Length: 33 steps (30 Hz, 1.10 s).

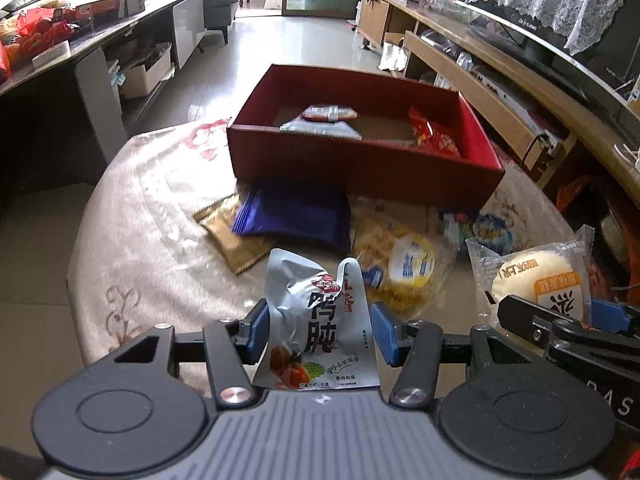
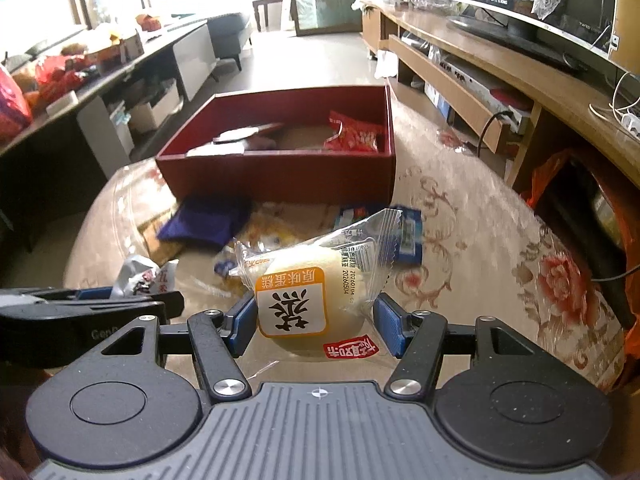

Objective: Organize snacks
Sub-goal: 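Carry the duck-neck pouch with left tool while right tool carries the bun over the box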

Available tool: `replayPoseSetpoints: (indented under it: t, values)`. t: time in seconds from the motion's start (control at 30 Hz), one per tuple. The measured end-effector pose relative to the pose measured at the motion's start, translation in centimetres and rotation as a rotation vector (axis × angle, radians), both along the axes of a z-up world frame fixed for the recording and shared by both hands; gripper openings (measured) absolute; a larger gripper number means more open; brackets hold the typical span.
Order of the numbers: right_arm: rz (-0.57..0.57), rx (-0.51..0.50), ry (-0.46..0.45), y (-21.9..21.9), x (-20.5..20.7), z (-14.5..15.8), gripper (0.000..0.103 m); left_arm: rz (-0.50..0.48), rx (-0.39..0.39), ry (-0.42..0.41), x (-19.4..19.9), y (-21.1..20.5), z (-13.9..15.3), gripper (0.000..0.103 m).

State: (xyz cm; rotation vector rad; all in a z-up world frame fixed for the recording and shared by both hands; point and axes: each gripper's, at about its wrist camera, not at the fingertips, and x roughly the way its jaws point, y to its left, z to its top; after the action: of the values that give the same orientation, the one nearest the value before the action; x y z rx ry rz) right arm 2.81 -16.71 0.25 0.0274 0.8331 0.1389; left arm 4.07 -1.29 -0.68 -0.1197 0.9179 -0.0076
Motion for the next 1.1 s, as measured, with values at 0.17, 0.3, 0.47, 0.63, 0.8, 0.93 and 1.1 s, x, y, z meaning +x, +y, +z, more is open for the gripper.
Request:
replayPoseSetpoints:
  t: [0.17,0.3,0.47,0.63,0.8,0.93,1.1]
  values:
    - [-0.003,0.018,-0.017,-0.1,1.1,0.6,0.068,0.001,-0.02,-0.013,1.6,-0.1,0.6,0.054]
    - [-0.009,0.029,-0.028,-0.2,2.3,1.1,0.068,-0.004,-0.027,-0.029,2.9,-0.4,1.3,0.054]
    - [-0.017,0.036,-0.037,-0.3,4.2,1.6,0.068,0.004,-0.032,-0.05,5.3,-0.4,2.2,0.054]
    - [-0.024,0.039,-0.048,-0.3,6.7,2.1,0.068,0.017,-0.029,-0.063,8.4,-0.5,2.8,0.054]
    - [-0.031,0.052,-0.052,-0.5,9.5,2.4,0.068,0.027,-0.023,-0.069,11.8,-0.7,3.1,0.054]
    - [-0.035,0.051,-0.045,-0.5,11.9,2.2,0.068,0.035,-0.016,-0.066,14.1,-0.7,2.9,0.054]
    - [-0.038,0.062,-0.034,-0.6,14.6,1.9,0.068,0.05,-0.003,-0.067,17.0,-0.8,2.6,0.054]
